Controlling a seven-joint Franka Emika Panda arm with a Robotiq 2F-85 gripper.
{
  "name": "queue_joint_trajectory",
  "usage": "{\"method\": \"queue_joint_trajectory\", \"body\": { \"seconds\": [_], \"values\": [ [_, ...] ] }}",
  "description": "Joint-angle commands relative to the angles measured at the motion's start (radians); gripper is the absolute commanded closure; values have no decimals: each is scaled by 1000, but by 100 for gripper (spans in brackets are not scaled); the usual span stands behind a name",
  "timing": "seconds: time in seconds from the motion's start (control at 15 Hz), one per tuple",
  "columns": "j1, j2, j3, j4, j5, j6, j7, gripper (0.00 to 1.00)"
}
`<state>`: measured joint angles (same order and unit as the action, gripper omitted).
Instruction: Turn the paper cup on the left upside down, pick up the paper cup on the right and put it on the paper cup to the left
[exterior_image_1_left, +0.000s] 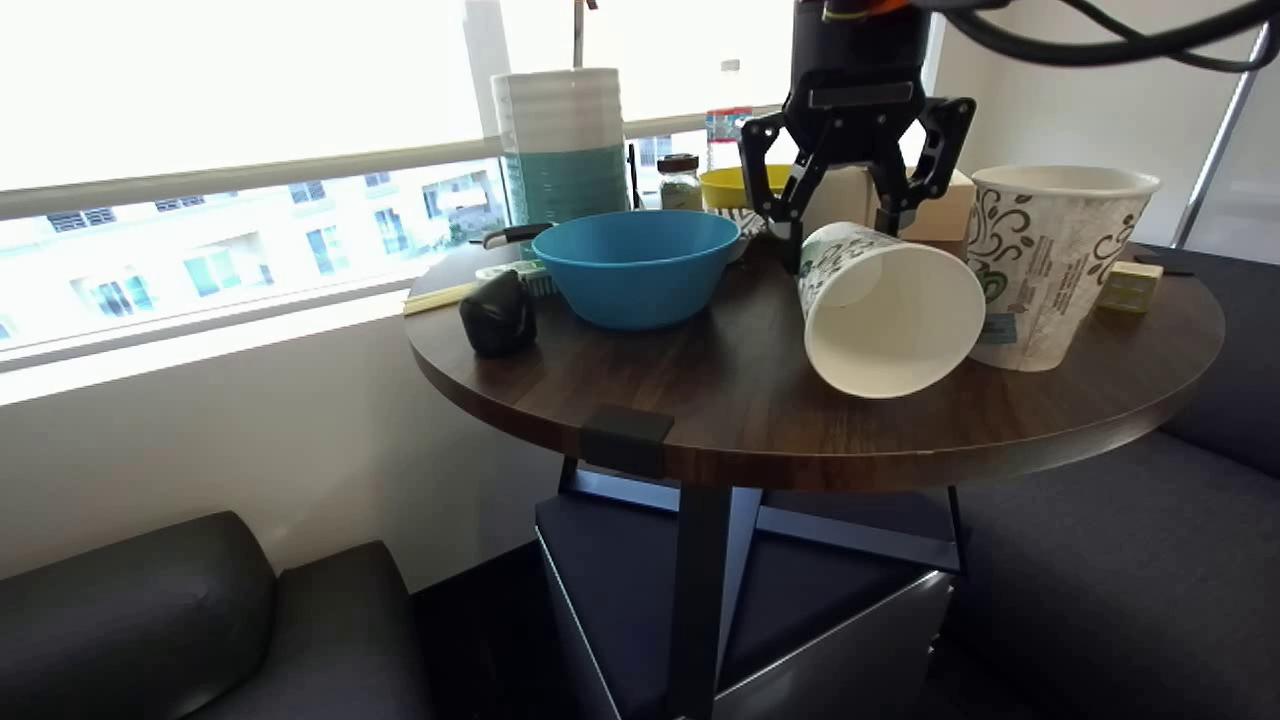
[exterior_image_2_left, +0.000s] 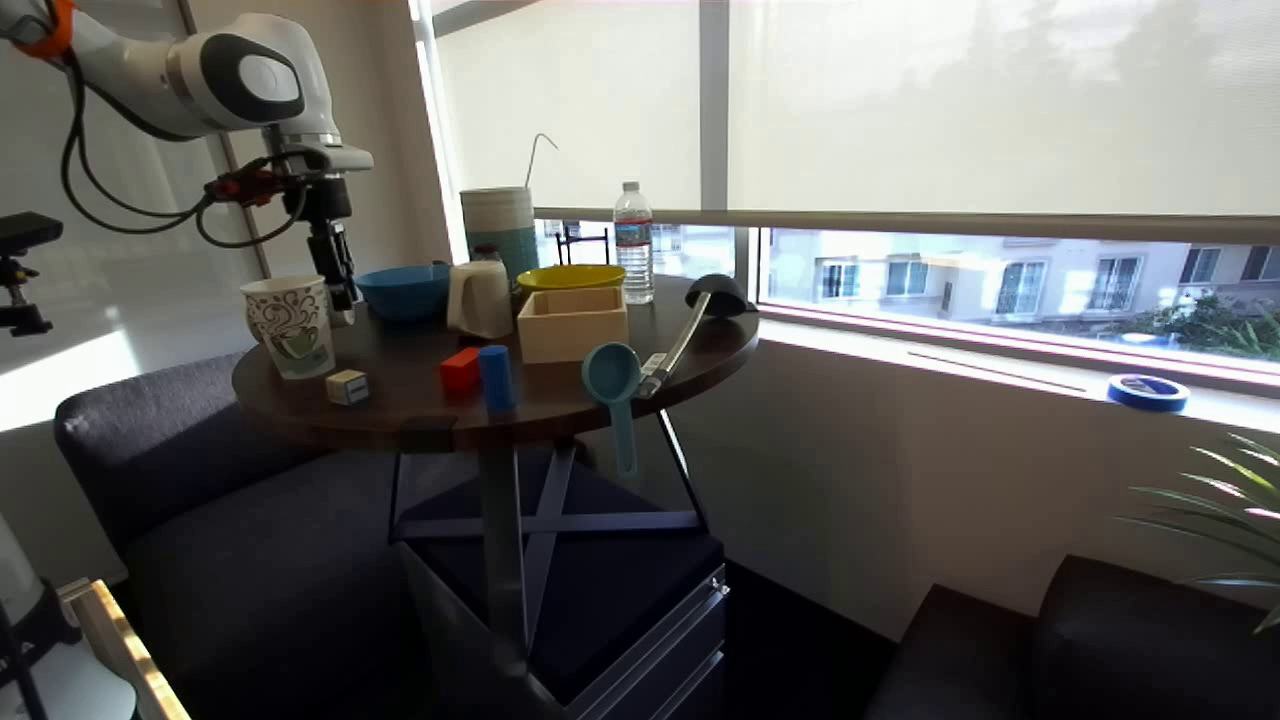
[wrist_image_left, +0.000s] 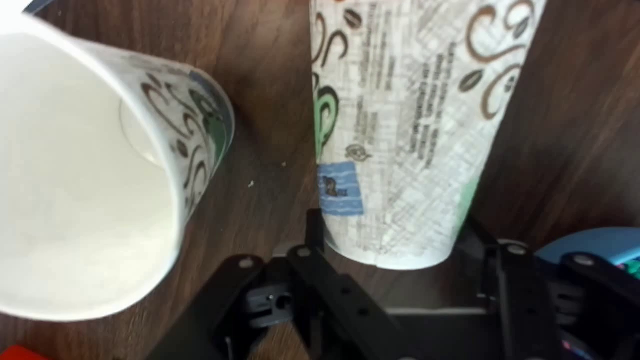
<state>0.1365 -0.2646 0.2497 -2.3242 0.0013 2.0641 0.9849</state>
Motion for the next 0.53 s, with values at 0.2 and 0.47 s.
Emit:
{"method": "queue_joint_trajectory", "body": {
  "seconds": [0.2, 0.47],
  "values": [
    [13, -113, 62, -43, -200, 85, -63, 62],
    [11, -128, 80, -85, -271, 265, -131, 62]
  ]
}}
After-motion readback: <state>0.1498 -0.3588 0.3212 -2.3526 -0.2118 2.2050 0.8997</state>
